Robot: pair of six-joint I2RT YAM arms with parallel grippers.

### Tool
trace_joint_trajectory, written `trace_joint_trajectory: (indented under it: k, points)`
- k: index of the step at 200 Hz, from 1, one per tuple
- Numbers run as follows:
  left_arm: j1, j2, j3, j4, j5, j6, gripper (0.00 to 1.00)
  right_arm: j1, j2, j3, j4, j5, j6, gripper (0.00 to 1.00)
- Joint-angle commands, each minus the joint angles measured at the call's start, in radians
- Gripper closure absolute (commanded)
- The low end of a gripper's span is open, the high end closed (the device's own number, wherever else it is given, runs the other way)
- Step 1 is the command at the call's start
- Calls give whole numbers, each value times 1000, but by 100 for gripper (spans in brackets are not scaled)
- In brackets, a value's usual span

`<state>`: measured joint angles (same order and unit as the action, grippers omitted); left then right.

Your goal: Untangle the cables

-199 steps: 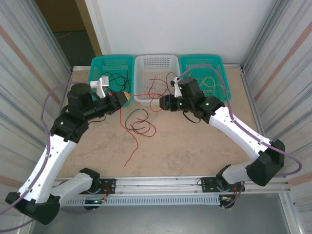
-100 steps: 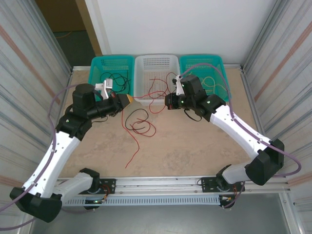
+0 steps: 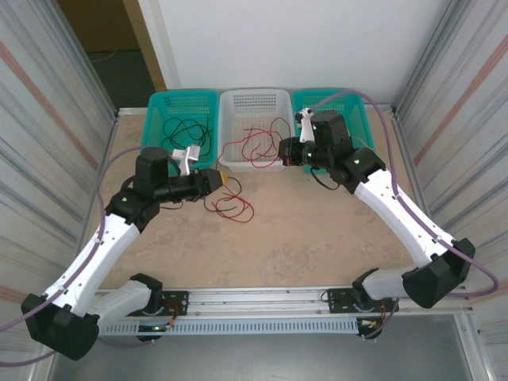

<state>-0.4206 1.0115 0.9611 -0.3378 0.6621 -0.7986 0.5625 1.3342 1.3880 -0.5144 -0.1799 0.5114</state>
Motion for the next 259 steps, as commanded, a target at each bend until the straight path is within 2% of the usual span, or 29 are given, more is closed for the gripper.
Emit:
trace_joint_trajectory:
  k: [1, 19, 41, 66, 106, 132, 166, 205, 259]
  points:
    - [-34, 34, 46, 24, -4, 65, 71, 3, -25, 36, -26, -3, 4, 100]
    - [-54, 53, 95, -50, -65, 129, 71, 4, -30, 36, -28, 0, 3, 100]
    - [-63, 20, 139, -147, -221, 195, 53, 3, -33, 39, -39, 5, -1, 100]
    - [-59, -20, 141, -197, -343, 215, 53, 2, -15, 66, -59, 16, 1, 100]
    - [-43, -11, 96, -210, -344, 189, 56, -20, 24, 128, -33, 19, 49, 100]
    - [-43, -10, 81, -170, -328, 165, 55, -79, 100, 207, 0, 31, 124, 100]
    - [-43, -11, 82, -172, -366, 160, 54, -163, 234, 364, 66, 84, 205, 100]
    - [-32, -36, 16, -195, -436, 133, 52, -236, 448, 602, 102, 140, 269, 100]
    - [83, -100, -117, -227, -439, 78, 52, -257, 832, 982, -86, 122, 240, 100]
